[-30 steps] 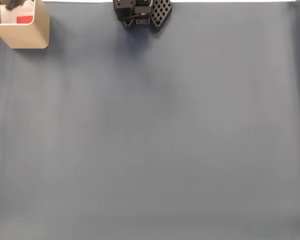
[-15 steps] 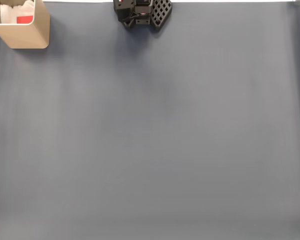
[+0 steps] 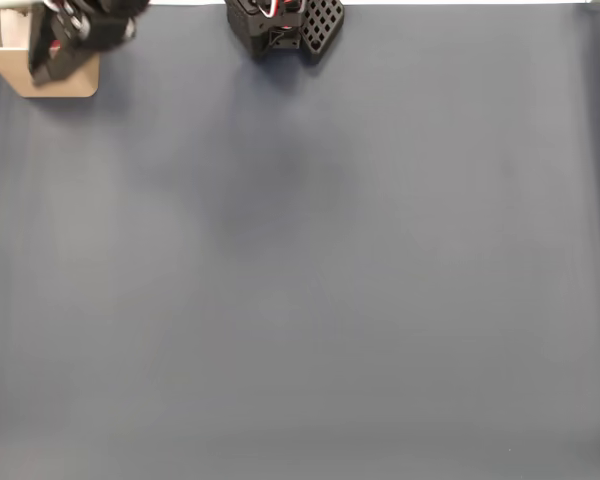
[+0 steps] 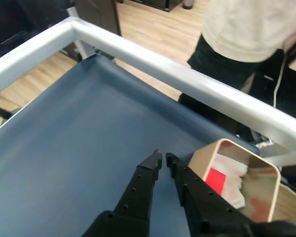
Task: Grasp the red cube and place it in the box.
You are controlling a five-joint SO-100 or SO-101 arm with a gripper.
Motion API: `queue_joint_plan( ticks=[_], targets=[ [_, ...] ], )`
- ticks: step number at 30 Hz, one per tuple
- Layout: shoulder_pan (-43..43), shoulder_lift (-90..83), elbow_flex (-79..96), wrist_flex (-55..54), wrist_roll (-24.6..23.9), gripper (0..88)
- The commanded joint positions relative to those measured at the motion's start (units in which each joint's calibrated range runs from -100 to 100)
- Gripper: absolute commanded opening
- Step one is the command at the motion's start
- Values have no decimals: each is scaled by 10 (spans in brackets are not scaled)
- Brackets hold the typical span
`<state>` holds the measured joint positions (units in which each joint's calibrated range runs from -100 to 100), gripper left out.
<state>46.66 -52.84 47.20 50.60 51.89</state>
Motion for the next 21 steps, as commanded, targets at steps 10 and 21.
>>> queue_joint_plan(
  ticks=[10,21],
  targets=[
    [-228,-41,10,-4,0,0],
    [-376,-88,65,-5,-6,0]
  ],
)
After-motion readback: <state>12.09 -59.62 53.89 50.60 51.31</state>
